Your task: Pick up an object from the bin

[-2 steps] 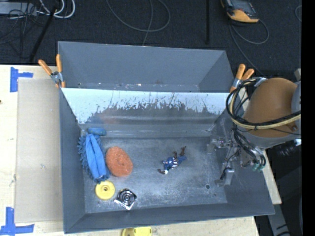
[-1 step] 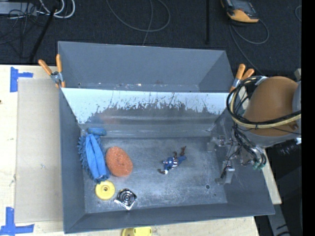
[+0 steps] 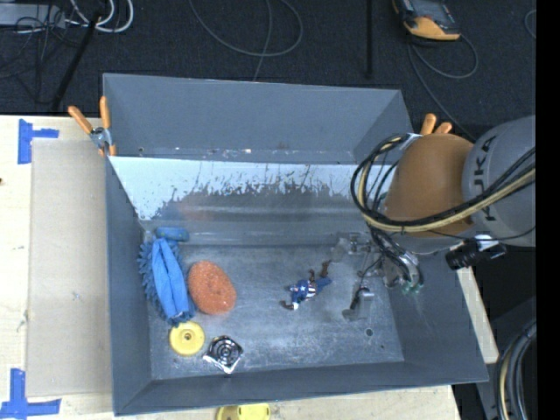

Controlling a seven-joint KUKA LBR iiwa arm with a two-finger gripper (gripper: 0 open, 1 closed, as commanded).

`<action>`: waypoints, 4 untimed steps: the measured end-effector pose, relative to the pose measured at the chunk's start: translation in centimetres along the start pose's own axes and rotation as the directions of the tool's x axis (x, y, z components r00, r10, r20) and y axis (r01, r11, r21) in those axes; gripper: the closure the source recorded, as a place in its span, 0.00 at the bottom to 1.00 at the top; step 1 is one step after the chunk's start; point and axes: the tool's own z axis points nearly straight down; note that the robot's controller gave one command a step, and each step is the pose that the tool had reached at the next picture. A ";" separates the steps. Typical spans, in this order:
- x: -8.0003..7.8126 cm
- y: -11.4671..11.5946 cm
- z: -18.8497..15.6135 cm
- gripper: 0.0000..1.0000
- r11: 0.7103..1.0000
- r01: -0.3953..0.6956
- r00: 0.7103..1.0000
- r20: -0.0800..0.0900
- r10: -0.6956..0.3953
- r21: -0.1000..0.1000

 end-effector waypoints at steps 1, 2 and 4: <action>0.2 3.3 0.4 0.00 0.999 -0.042 0.999 -0.009 0.042 -0.004; -0.8 3.1 4.6 1.00 0.992 -0.126 0.992 -0.006 0.126 0.000; -1.6 6.5 -11.8 1.00 0.987 -0.162 0.987 0.001 0.162 -0.001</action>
Offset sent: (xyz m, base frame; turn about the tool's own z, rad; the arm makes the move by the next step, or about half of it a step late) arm 0.0084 0.0303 -0.0454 0.1291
